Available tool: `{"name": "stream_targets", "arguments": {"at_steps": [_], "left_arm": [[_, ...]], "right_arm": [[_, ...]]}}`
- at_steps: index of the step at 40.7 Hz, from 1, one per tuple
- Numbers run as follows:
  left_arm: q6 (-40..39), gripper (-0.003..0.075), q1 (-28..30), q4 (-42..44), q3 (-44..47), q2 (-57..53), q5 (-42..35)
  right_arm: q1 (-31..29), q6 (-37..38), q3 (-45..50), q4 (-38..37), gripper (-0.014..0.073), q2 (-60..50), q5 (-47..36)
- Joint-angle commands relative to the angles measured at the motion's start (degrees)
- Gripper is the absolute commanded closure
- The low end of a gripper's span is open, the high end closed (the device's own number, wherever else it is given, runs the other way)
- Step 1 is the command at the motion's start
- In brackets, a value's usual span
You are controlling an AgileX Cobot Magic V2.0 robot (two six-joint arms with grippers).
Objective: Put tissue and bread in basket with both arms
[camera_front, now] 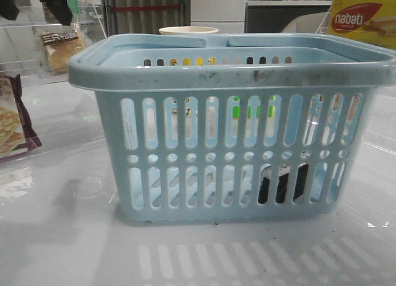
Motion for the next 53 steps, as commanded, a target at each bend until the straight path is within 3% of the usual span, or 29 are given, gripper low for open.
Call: {"name": "stream_targets", "arguments": {"at_steps": [1, 18, 29, 43, 53], "left_arm": [[-0.8, 0.0065, 1.3, -1.6, -4.5, 0.0, -5.7], [-0.8, 0.0066, 1.7, -1.9, -7.4, 8.4, -17.0], [-0.8, 0.0076, 1.7, -1.9, -7.4, 10.3, -18.9], [-0.8, 0.0353, 1.7, -1.9, -7.4, 10.4, -18.7], [-0.8, 0.0494, 1.7, -1.9, -7.4, 10.3, -18.3]], "right_arm": [[0.0, -0.4, -1.6, -0.4, 0.0002, -0.4, -3.9], [0.0, -0.4, -1.6, -0.4, 0.0002, -0.4, -3.9], [0.0, -0.4, -1.6, -0.4, 0.0002, -0.4, -3.9], [0.0, -0.4, -1.6, -0.4, 0.0002, -0.4, -3.9], [0.0, -0.4, -1.6, -0.4, 0.0002, -0.4, -3.9]]}}
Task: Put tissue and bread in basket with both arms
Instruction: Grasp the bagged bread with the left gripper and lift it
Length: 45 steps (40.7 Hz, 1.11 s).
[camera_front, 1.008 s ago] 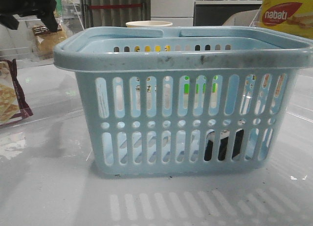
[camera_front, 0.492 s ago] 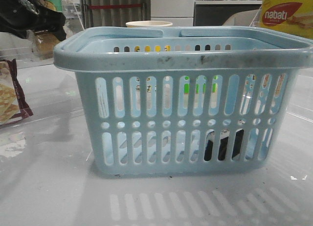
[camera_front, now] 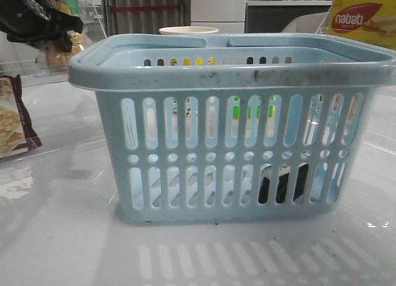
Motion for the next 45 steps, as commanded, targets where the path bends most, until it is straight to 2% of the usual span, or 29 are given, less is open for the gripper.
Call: {"name": "stream_targets", "arguments": {"at_steps": [1, 16, 31, 39, 45], "left_arm": [[-0.7, 0.0505, -0.1, -0.4, -2.1, -3.4, -3.7], [-0.7, 0.0629, -0.1, -0.4, -2.3, -12.4, 5.3], [0.5, 0.0629, -1.1, -0.1, -2.3, -26.8, 18.0], [7.2, 0.0629, -6.4, -0.1, -2.3, -31.9, 27.8], [7.3, 0.0629, -13.2, -0.1, -2.3, -32.9, 33.7]], "right_arm": [[0.0, -0.4, -1.6, -0.4, 0.0002, -0.4, -3.9], [0.0, -0.4, -1.6, -0.4, 0.0002, -0.4, -3.9], [0.0, -0.4, -1.6, -0.4, 0.0002, -0.4, -3.9], [0.0, -0.4, -1.6, -0.4, 0.0002, -0.4, -3.9], [0.0, -0.4, -1.6, -0.4, 0.0002, -0.4, -3.9]]}}
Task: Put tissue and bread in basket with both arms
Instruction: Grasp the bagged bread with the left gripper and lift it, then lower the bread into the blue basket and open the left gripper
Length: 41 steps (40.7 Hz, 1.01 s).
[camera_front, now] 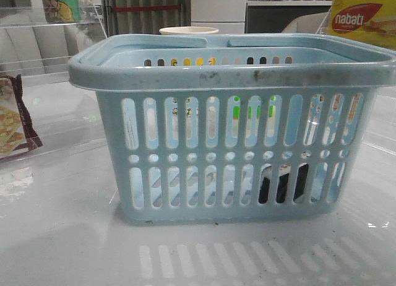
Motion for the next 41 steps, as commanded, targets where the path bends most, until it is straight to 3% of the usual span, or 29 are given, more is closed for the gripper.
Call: {"name": "stream_targets", "arguments": {"at_steps": [1, 15, 30, 35, 41], "left_arm": [[0.6, 0.0629, -4.8, -0.5, -2.0, -2.7, -0.1], [3.3, 0.0629, -21.4, -0.5, -0.4, 1.2, -0.2], [3.3, 0.0624, -24.5, -0.5, -0.4, 13.7, -5.9], [3.3, 0.0535, -24.5, -1.3, -0.4, 16.0, -6.3], [3.3, 0.0368, -24.5, -3.1, -0.4, 16.4, -6.2]], "right_arm": [[0.0, -0.4, -1.6, -0.4, 0.0002, -0.4, -3.9], [0.0, -0.4, -1.6, -0.4, 0.0002, -0.4, -3.9], [0.0, -0.4, -1.6, -0.4, 0.0002, -0.4, -3.9], [0.0, -0.4, -1.6, -0.4, 0.0002, -0.4, -3.9], [0.0, -0.4, -1.6, -0.4, 0.0002, -0.4, -3.9]]}}
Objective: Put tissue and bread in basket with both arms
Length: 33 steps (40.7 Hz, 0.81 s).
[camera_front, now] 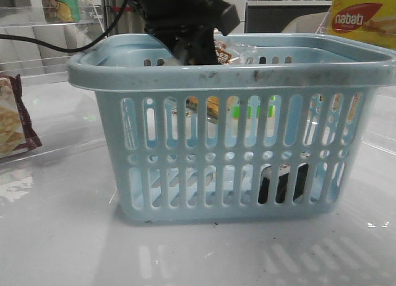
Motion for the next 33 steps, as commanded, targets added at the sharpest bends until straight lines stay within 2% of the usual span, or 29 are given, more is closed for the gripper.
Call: {"name": "stream_targets", "arguments": {"at_steps": [1, 11, 21, 33], "left_arm": [[0.1, 0.0354, -0.4, -1.8, -1.9, -3.1, -3.6], [0.1, 0.0349, -0.4, -1.9, -3.2, -5.9, -2.0], [0.1, 0.0349, -0.3, -1.9, -2.2, -16.6, 2.7], [-0.3, 0.0349, -0.3, -2.2, 12.9, -35.2, -0.5]], "right_arm": [[0.0, -0.4, -1.6, -0.4, 0.0002, -0.4, -3.9], [0.0, -0.4, -1.6, -0.4, 0.0002, -0.4, -3.9], [0.0, -0.4, -1.6, -0.4, 0.0002, -0.4, -3.9], [0.0, -0.4, -1.6, -0.4, 0.0002, -0.4, -3.9]]}}
